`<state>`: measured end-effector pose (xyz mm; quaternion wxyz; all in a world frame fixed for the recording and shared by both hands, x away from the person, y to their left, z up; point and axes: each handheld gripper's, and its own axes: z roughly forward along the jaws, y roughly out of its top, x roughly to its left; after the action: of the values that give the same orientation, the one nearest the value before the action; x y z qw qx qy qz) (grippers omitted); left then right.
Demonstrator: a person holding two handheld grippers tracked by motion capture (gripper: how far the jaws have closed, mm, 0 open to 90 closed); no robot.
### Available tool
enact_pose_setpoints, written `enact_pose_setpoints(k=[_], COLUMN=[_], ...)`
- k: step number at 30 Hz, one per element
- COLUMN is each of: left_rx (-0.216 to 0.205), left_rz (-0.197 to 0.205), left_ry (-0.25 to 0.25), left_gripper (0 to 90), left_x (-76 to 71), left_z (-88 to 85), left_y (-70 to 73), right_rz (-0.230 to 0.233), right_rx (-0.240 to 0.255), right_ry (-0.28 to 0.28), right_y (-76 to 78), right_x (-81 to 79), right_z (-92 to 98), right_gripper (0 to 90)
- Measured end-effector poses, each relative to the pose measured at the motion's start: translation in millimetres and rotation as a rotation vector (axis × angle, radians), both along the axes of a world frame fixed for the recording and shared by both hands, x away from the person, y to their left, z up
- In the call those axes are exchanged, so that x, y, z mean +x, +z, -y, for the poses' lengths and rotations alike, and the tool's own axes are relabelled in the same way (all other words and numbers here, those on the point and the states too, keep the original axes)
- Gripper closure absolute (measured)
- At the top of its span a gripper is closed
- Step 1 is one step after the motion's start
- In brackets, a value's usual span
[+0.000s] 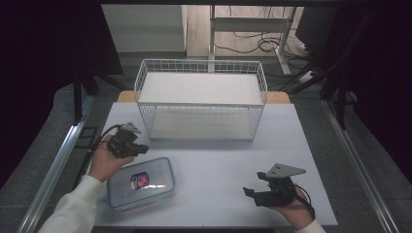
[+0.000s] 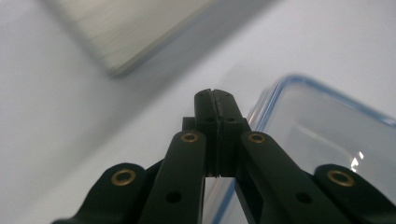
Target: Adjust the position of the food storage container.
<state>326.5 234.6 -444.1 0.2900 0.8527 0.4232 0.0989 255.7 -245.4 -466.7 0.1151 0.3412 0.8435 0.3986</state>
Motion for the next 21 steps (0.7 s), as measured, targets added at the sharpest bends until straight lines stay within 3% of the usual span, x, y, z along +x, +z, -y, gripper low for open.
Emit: enact_pose_setpoints(k=[2,5,9,13,21], left_rx=[-0.017,-0.081,-0.096,-0.078,-0.084], left_rz=[0.000,0.012,0.008,-0.020,-0.082], left_ry=[0.056,0.140,0.221,0.288,0.326], left_gripper=[90.0,90.0,90.0,90.0,90.0], left_x=[-14.5,-39.9,-66.3,-85.9,-114.9], left_z=[-17.7,-45.5,-69.6,-84.2,-98.2], left_y=[5.1,5.6,-3.0,-17.7,-43.1], right_rz=[0.000,0.003,0.001,-0.002,-0.001], right_rx=[-0.001,-0.005,-0.006,-0.012,-0.017], right_ry=[-0.003,-0.008,-0.025,-0.018,-0.042], right_y=[-0.1,-0.1,-0.1,-1.2,-1.0], right_x=[-0.2,0.6,2.2,2.9,3.3], right_z=[0.2,1.5,2.1,-1.4,-1.0], right_gripper=[23.6,23.6,23.6,23.6,23.5])
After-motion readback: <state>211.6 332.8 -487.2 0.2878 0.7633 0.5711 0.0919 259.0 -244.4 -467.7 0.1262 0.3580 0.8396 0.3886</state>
